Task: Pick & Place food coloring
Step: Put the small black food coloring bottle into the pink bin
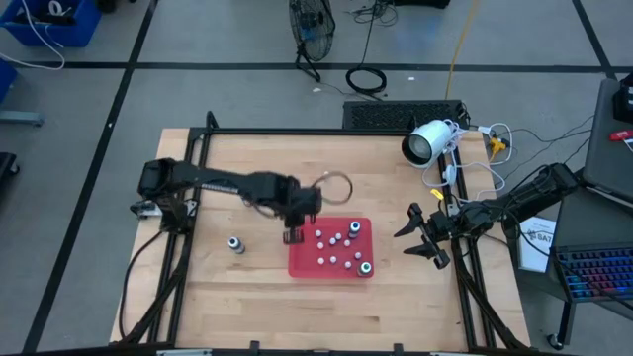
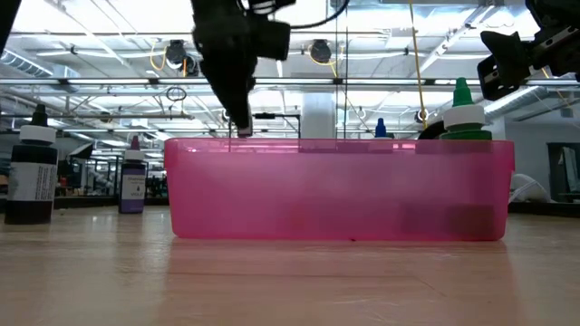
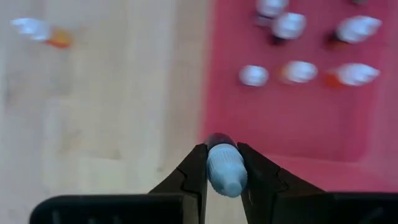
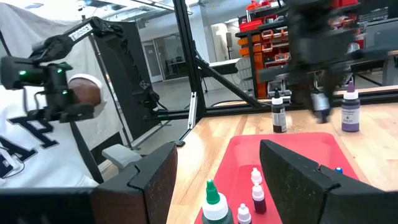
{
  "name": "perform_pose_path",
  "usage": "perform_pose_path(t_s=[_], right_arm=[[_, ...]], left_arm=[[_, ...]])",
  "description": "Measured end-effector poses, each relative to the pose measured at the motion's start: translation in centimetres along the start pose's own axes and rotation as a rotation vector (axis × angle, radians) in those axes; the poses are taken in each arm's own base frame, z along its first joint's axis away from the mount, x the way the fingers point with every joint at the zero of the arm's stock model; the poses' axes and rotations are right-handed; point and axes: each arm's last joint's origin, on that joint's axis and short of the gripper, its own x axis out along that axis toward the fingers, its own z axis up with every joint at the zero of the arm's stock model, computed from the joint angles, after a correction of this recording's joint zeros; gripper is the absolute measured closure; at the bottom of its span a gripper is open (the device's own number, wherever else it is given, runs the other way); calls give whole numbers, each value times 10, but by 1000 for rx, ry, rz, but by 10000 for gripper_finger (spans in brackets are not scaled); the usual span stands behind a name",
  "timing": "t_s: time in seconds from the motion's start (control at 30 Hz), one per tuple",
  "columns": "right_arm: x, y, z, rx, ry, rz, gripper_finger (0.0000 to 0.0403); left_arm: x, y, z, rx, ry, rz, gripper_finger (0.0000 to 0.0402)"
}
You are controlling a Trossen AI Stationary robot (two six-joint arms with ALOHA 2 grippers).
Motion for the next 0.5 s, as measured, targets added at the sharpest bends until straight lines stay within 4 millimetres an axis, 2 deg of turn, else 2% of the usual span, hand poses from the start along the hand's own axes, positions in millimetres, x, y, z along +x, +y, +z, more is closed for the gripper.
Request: perform_pose_path(t_s=[0.2, 0.37, 0.5], right_arm=[[0, 0, 0, 0, 0, 0, 186], [0, 0, 0, 0, 2, -1, 188], [0, 0, -1, 0, 6, -1, 185]], left_arm=[[11, -44, -1, 102, -5, -44, 335], [34, -48, 6, 102, -12, -65, 335], [61, -46, 7, 101, 35, -62, 335]])
